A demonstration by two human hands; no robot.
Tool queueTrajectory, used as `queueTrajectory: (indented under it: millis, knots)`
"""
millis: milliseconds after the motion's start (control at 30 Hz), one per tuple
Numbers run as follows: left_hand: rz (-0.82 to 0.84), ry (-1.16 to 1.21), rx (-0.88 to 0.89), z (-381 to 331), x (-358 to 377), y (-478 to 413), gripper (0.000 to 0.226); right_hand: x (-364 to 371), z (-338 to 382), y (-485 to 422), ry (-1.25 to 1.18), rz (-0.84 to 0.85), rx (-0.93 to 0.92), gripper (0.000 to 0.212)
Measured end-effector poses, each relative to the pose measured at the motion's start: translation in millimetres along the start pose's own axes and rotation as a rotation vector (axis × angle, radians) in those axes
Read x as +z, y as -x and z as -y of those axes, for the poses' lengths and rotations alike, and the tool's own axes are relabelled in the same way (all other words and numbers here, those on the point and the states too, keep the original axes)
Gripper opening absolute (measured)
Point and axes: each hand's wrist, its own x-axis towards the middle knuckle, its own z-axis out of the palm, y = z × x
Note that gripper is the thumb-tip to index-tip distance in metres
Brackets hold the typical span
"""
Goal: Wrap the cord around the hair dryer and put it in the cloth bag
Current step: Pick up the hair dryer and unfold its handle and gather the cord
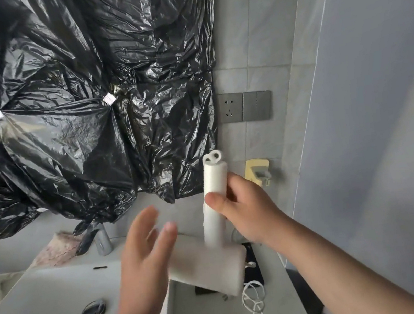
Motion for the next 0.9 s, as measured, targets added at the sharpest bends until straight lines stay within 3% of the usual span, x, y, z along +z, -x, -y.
queueTrajectory:
  millis: [100,233,300,400,533,600,767,900]
  knots:
    - [0.245,-0.014,0.075,-33.6,16.8,-30.4,0.074,8.4,0.3,1.1,0.068,0.084,-0.018,0.025]
    - [0.343,-0.213,0.202,-56.3,27.4,-46.8,0.026,9.8,5.7,5.4,0.129,0.109,-0.034,0.047]
    - [0.398,-0.294,0.275,-58.6,26.4,-49.2,0.016,6.3,6.0,5.1,0.171,0.109,-0.043,0.047]
    - [0.345,-0.411,0.388,-58.9,28.8,-53.2,0.013,2.6,6.4,4.3,0.191,0.098,-0.067,0.038]
    - [0.254,-0.356,0.435,-55.4,32.1,-56.8,0.007,-4.4,2.4,1.5,0.084,0.073,-0.036,0.032]
    - [0.166,-0.189,0.370,-52.4,30.4,-62.3,0.009,-10.6,-5.1,0.2,0.032,0.098,-0.007,0.039]
    - [0.040,0.130,0.165,-44.1,39.5,-73.2,0.026,-21.6,-17.6,1.3,0.047,0.197,0.047,0.021]
    - [-0.030,0.126,0.119,-39.6,50.6,-77.9,0.019,-23.2,-19.4,-1.5,0.174,0.142,0.033,0.019]
